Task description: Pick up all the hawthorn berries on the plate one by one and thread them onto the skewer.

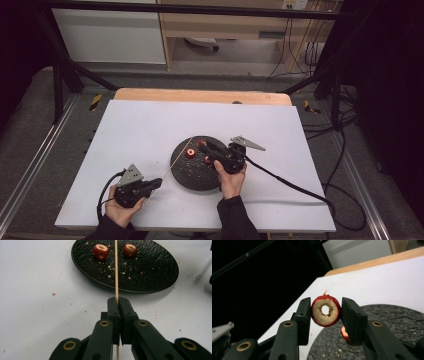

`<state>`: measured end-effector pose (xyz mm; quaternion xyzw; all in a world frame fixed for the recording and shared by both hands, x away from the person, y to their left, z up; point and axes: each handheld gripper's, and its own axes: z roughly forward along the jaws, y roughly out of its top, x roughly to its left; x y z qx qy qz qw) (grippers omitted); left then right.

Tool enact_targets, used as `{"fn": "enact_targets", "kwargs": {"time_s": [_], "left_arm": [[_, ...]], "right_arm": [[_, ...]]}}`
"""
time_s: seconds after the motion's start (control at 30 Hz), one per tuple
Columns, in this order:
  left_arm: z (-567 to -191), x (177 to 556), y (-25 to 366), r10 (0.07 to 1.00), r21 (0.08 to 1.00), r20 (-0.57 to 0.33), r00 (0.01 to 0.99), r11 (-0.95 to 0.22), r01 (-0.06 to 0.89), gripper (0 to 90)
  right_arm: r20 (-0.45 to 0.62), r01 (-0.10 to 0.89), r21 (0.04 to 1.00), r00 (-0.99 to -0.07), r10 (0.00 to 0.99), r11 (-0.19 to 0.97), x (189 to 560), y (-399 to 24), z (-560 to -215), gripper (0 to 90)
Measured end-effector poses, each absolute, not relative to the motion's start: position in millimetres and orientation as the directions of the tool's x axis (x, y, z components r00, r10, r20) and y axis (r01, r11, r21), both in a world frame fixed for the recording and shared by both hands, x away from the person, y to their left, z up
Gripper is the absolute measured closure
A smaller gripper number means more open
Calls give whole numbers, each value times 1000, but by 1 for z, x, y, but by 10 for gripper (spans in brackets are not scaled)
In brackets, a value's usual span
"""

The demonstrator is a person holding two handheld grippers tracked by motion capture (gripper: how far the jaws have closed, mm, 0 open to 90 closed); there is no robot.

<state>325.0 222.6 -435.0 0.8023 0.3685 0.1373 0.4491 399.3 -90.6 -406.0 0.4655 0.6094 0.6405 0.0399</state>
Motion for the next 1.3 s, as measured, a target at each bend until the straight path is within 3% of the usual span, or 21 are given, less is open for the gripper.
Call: {"fn": "enact_targets", "kwargs": {"time_s": [0.2,1.3], "left_arm": [[-435,325,222,719,826,-121,684,-310,471,881],[-433,322,199,706,855,-168,688,-243,458,881]], "right_arm": [[571,479,814,-551,609,-329,401,-91,-403,609],[642,396,766,-513,570,-506,417,-89,-405,610]]}}
